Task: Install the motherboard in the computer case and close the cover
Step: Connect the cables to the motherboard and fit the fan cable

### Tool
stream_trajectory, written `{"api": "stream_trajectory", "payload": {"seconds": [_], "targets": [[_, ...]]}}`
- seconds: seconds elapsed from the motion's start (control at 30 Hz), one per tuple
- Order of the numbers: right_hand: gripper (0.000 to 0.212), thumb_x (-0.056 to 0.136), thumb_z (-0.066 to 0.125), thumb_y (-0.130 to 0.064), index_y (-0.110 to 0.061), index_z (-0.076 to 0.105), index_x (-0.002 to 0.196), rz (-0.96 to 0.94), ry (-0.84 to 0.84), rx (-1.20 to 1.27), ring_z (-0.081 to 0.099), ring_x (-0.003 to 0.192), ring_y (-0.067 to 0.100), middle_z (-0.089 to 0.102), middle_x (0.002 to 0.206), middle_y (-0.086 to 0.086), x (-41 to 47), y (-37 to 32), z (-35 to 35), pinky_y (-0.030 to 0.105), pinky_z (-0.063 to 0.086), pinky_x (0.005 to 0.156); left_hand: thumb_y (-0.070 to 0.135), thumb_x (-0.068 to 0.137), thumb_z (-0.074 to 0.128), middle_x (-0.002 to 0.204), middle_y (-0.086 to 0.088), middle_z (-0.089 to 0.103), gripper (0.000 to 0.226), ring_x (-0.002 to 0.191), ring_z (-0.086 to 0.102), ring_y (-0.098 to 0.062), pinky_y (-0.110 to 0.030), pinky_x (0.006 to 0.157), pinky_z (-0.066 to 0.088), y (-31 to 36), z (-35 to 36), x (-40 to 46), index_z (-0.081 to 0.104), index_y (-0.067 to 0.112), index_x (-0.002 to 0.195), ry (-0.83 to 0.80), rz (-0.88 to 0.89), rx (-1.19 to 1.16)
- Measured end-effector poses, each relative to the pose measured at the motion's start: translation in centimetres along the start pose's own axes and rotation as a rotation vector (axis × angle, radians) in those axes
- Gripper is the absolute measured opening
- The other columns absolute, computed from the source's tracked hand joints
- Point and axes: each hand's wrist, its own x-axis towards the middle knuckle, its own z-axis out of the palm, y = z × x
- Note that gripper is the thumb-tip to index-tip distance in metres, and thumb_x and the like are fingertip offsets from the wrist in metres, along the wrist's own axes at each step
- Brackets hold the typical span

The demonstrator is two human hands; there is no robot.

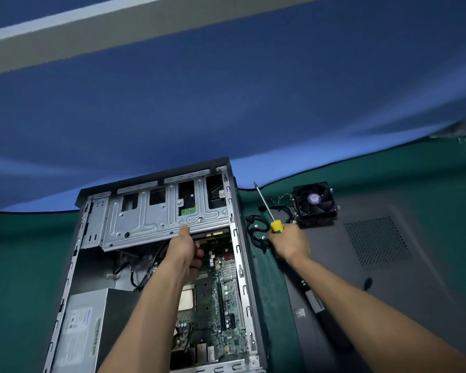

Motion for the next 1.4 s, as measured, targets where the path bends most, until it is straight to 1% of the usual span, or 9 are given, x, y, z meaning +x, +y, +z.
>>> {"api": "stream_trajectory", "payload": {"seconds": [0.33, 0.5, 0.63, 0.77, 0.87, 1.0, 1.17, 1.3, 1.4], "targets": [[0.021, 0.089, 0.062, -0.026, -0.017, 0.056, 0.070, -0.015, 0.010, -0.353, 0.055, 0.066, 0.023, 0.052, 0.064, -0.001, 1.8, -1.0, 2.2, 0.025, 0.041, 0.060, 0.054, 0.099, 0.022, 0.058, -0.002, 0.040, 0.053, 0.041, 0.026, -0.011, -0.018, 0.036, 0.022, 0.4, -0.2, 0.2, 0.038, 0.011, 0.071, -0.002, -0.008, 0.062], [0.028, 0.089, 0.062, -0.025, -0.014, 0.055, 0.065, -0.030, 0.038, -0.378, 0.056, 0.064, 0.023, 0.053, 0.061, -0.001, 1.7, -0.8, 2.4, 0.025, 0.041, 0.058, 0.053, 0.099, 0.024, 0.059, -0.002, 0.042, 0.048, 0.041, 0.027, -0.011, -0.016, 0.036, 0.022, 0.5, -0.4, 0.4, 0.050, 0.016, 0.116, -0.019, -0.002, 0.035], [0.035, 0.089, 0.063, -0.024, -0.018, 0.050, 0.057, -0.011, 0.039, -0.248, 0.054, 0.059, 0.021, 0.051, 0.057, -0.003, 1.9, 0.0, 2.4, 0.025, 0.035, 0.051, 0.052, 0.099, 0.025, 0.055, -0.001, 0.040, 0.040, 0.034, 0.025, -0.009, -0.012, 0.034, 0.022, 0.3, -0.6, 0.7, 0.044, 0.018, 0.106, -0.046, 0.004, -0.002], [0.031, 0.087, 0.067, -0.023, -0.016, 0.056, 0.059, -0.015, 0.012, 0.042, 0.056, 0.059, 0.025, 0.056, 0.055, 0.002, 1.9, 0.4, 1.6, 0.031, 0.044, 0.056, 0.052, 0.099, 0.026, 0.053, 0.001, 0.039, 0.061, 0.033, 0.023, -0.008, -0.012, 0.034, 0.021, 0.2, -0.6, 1.0, 0.036, 0.008, 0.140, -0.065, 0.022, -0.029], [0.019, 0.087, 0.067, -0.018, -0.010, 0.066, 0.070, -0.025, 0.004, 0.239, 0.056, 0.048, 0.022, 0.057, 0.051, 0.004, 1.2, 0.3, 0.5, 0.039, 0.051, 0.059, 0.052, 0.099, 0.027, 0.051, 0.001, 0.038, 0.049, 0.035, 0.023, -0.008, -0.013, 0.034, 0.021, 0.1, -0.8, 0.9, 0.048, 0.015, 0.122, -0.088, 0.034, -0.055], [0.020, 0.087, 0.065, -0.005, -0.012, 0.065, 0.068, -0.085, -0.039, 0.414, 0.044, 0.032, 0.005, 0.050, 0.038, -0.007, -0.5, -1.5, -1.3, 0.023, 0.045, 0.042, 0.053, 0.098, 0.031, 0.051, 0.001, 0.038, 0.048, 0.038, 0.024, -0.010, -0.017, 0.037, 0.020, -0.2, -0.9, -0.1, 0.039, 0.014, 0.069, -0.059, 0.078, -0.043], [0.010, 0.086, 0.065, -0.001, -0.002, 0.066, 0.076, -0.215, -0.143, 0.530, 0.042, 0.032, 0.007, 0.048, 0.039, -0.002, -3.4, -5.5, -3.8, 0.019, 0.042, 0.038, 0.040, 0.100, 0.036, 0.053, -0.005, 0.035, 0.050, 0.042, 0.026, -0.015, -0.024, 0.045, 0.019, -0.5, -0.9, -1.5, 0.036, 0.012, 0.059, 0.085, 0.297, 0.091], [0.017, 0.085, 0.066, -0.001, -0.009, 0.064, 0.070, -0.316, -0.254, 0.555, 0.042, 0.034, 0.010, 0.048, 0.043, 0.003, -5.7, -8.2, -4.4, 0.020, 0.043, 0.041, 0.019, 0.102, 0.036, 0.054, -0.006, 0.051, 0.040, 0.026, 0.030, -0.004, -0.014, 0.030, 0.021, 1.7, -0.8, -4.2, 0.055, 0.008, 0.068, -0.042, 0.506, 0.159], [0.017, 0.084, 0.068, -0.001, -0.010, 0.062, 0.070, -0.401, -0.336, 0.560, 0.043, 0.034, 0.009, 0.048, 0.042, -0.001, -7.0, -9.7, -4.1, 0.019, 0.042, 0.040, 0.027, 0.103, 0.030, 0.057, -0.007, 0.057, 0.043, 0.024, 0.028, -0.004, -0.013, 0.030, 0.018, 3.2, -0.4, -6.1, 0.058, 0.009, 0.076, -0.134, 0.603, 0.274]]}}
